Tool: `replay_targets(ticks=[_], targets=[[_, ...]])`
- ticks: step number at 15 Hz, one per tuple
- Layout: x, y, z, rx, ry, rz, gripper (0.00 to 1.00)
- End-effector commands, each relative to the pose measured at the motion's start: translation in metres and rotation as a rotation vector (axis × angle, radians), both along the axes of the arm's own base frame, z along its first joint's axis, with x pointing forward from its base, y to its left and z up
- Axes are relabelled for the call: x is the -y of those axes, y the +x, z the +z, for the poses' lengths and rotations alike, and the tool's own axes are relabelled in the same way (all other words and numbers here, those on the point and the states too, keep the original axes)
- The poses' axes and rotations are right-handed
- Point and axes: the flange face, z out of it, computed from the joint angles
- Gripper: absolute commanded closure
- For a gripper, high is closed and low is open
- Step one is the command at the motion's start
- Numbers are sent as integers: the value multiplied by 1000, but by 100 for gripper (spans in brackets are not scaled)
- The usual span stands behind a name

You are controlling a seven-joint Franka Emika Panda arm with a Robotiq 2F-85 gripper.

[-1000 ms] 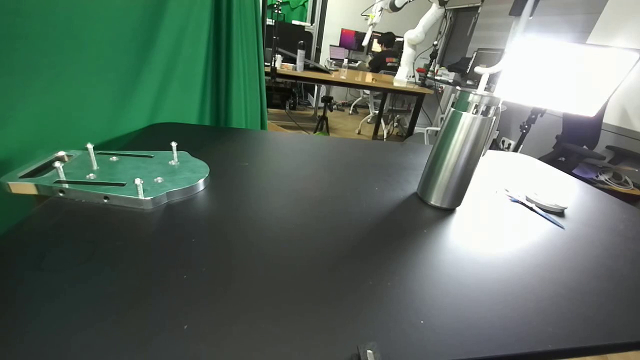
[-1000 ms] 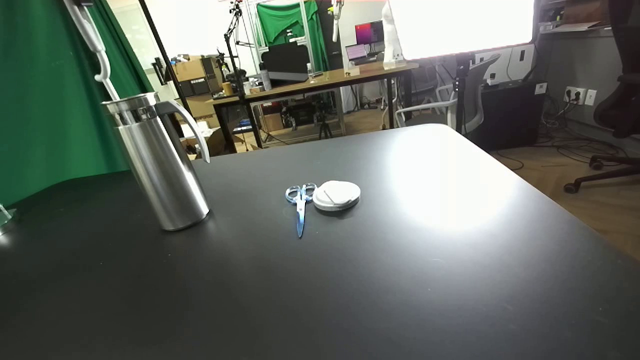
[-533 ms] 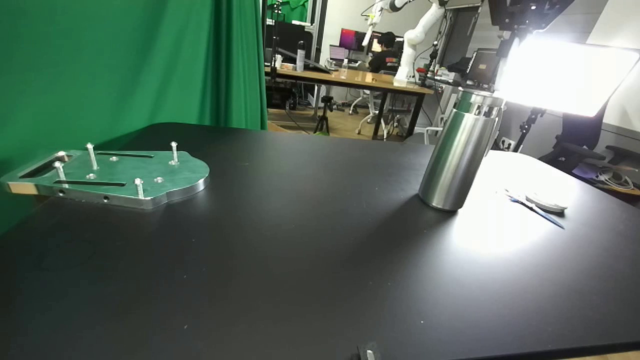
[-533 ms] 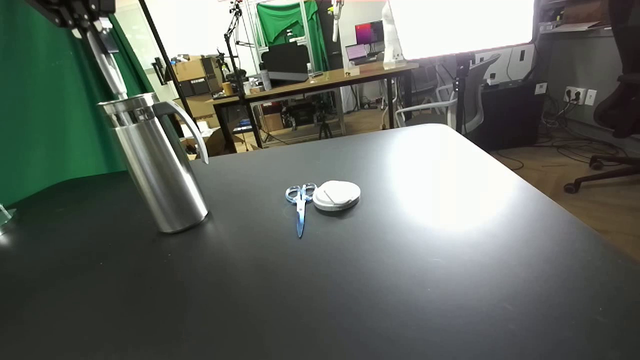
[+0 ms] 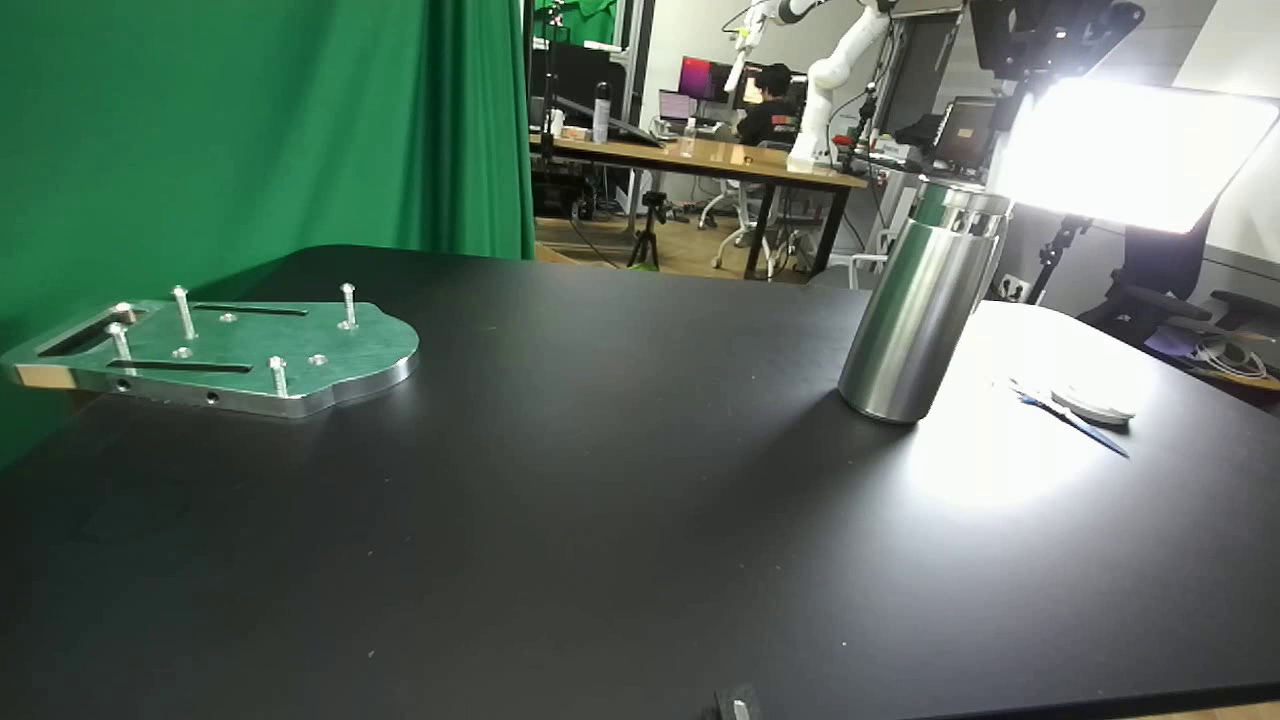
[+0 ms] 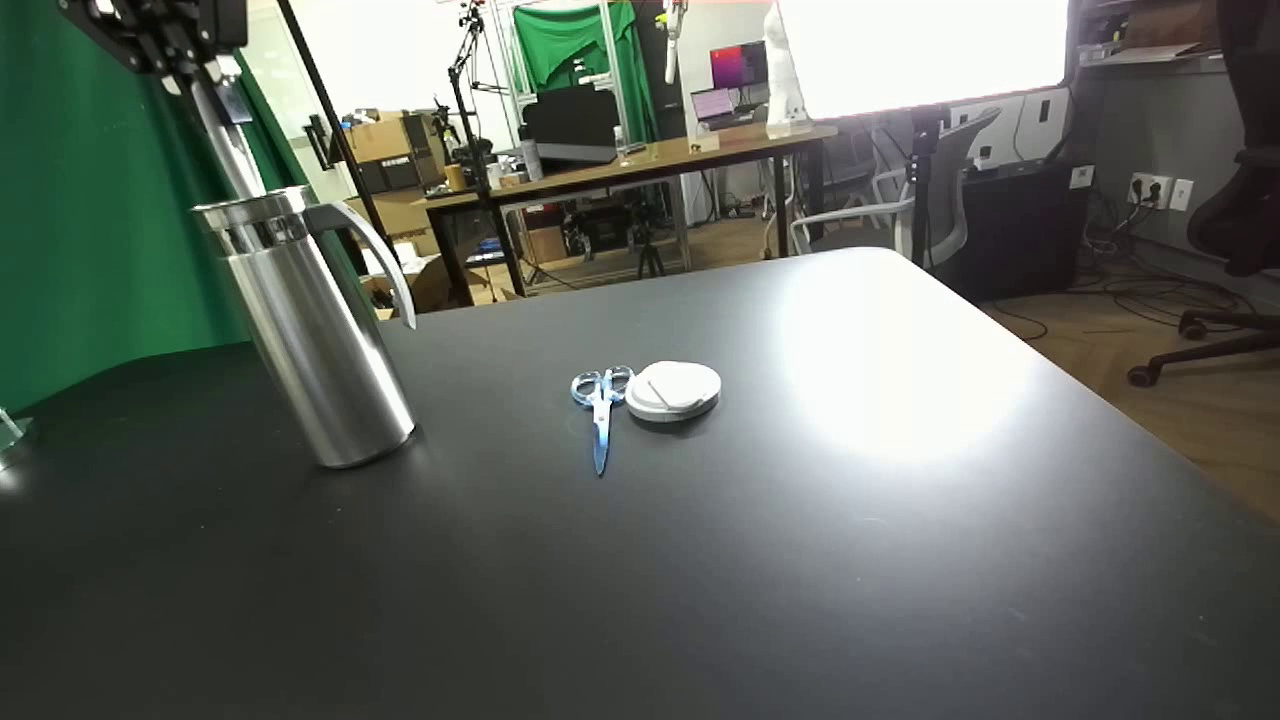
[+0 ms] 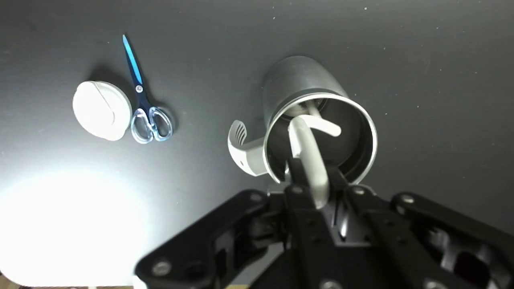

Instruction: Use the brush to scrub inside the jar

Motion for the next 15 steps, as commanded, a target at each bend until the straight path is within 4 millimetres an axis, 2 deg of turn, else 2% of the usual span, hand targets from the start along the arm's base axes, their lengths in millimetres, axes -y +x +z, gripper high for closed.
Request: replay_targets(ticks=[1, 7, 10, 12, 15], targets=[[-3, -10, 34, 31, -8, 9, 96], [-22, -29, 99, 101, -1, 53, 96], [-29, -35, 123, 142, -7, 68, 96], [-27, -34, 125, 168, -17, 73, 96], [-12, -24, 103, 192, 2, 100, 96]])
